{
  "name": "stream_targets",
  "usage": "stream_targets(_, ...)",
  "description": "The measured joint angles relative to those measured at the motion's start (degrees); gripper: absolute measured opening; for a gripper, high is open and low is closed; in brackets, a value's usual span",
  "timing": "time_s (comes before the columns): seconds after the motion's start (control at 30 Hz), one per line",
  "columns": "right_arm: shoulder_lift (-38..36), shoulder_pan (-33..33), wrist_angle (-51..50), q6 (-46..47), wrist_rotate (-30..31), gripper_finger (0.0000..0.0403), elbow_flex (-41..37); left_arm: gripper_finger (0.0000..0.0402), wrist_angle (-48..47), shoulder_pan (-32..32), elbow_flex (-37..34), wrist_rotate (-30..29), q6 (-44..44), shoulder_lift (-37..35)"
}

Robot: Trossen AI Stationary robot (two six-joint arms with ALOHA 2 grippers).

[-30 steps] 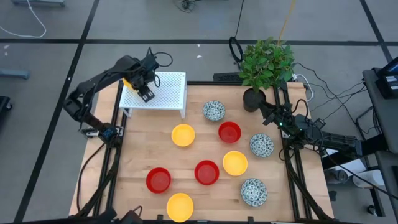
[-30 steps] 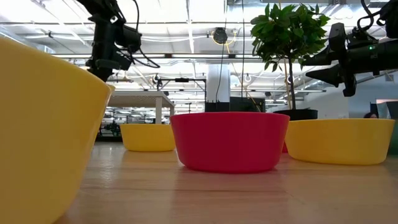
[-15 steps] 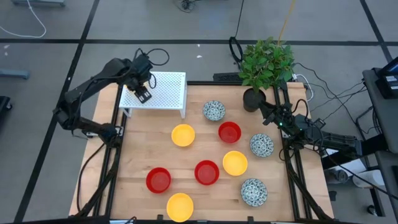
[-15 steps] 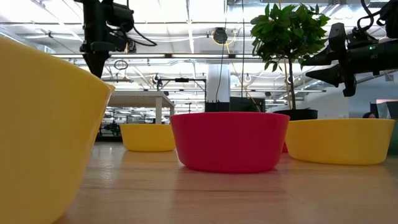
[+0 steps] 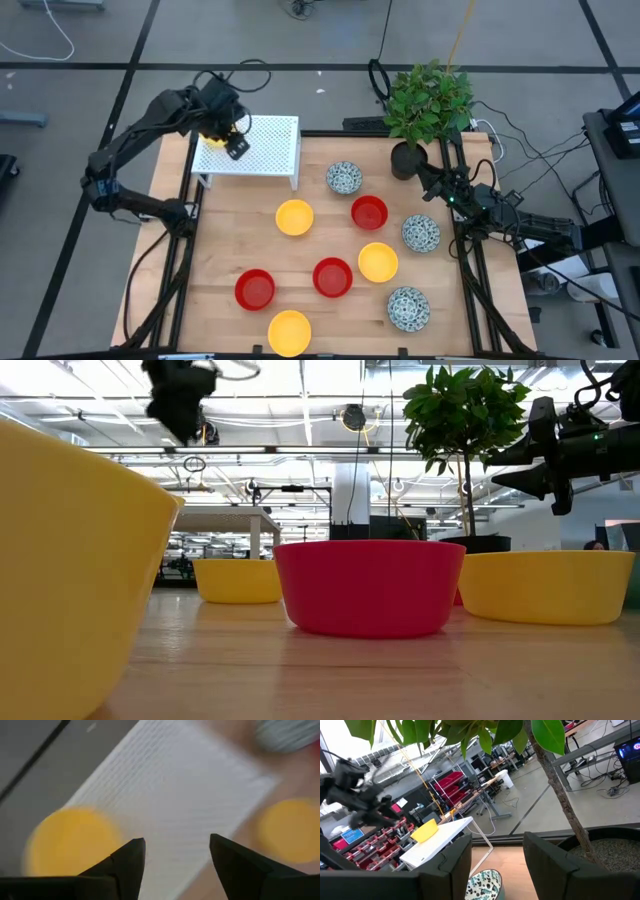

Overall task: Pick & Place Mini bowls
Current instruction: Stack the yellow bowl on the yellow bowl on the shelf

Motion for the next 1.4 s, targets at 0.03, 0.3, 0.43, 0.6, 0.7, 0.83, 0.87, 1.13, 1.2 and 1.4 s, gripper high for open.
stream_targets(0.03, 0.0, 0.0, 0.0, 0.0, 0.0, 0.0165, 0.0, 0.0229, 1.3, -1.5, 0.7, 2.2, -1.5, 0.0)
stream_targets(0.3, 0.0, 0.0, 0.0, 0.0, 0.0, 0.0164, 0.0, 0.0219, 11.2, -18.8, 1.2, 6.6, -5.7, 1.4)
stream_targets(0.43, 0.0, 0.0, 0.0, 0.0, 0.0, 0.0164, 0.0, 0.0217, 14.9, -27.1, 1.1, 6.6, -5.7, 3.5)
stream_targets(0.6, 0.0, 0.0, 0.0, 0.0, 0.0, 0.0165, 0.0, 0.0218, 17.7, -35.2, 1.1, 4.9, -7.8, 8.4)
stream_targets(0.7, 0.0, 0.0, 0.0, 0.0, 0.0, 0.0165, 0.0, 0.0218, 17.6, -39.0, 1.1, 4.4, -8.5, 12.3)
stream_targets(0.83, 0.0, 0.0, 0.0, 0.0, 0.0, 0.0164, 0.0, 0.0218, 17.5, -42.8, 1.1, 4.0, -7.4, 18.5)
stream_targets(0.87, 0.0, 0.0, 0.0, 0.0, 0.0, 0.0164, 0.0, 0.0218, 17.2, -43.5, 1.1, 4.0, -6.7, 20.0)
stream_targets(1.13, 0.0, 0.0, 0.0, 0.0, 0.0, 0.0164, 0.0, 0.0218, 10.2, -44.8, 1.1, -0.3, -5.4, 31.8)
stream_targets(1.2, 0.0, 0.0, 0.0, 0.0, 0.0, 0.0165, 0.0, 0.0218, 9.2, -44.1, 1.1, -0.3, -5.5, 34.4)
stream_targets(1.4, 0.0, 0.0, 0.0, 0.0, 0.0, 0.0165, 0.0, 0.0218, 9.7, -42.3, 1.1, 2.1, -5.6, 40.5)
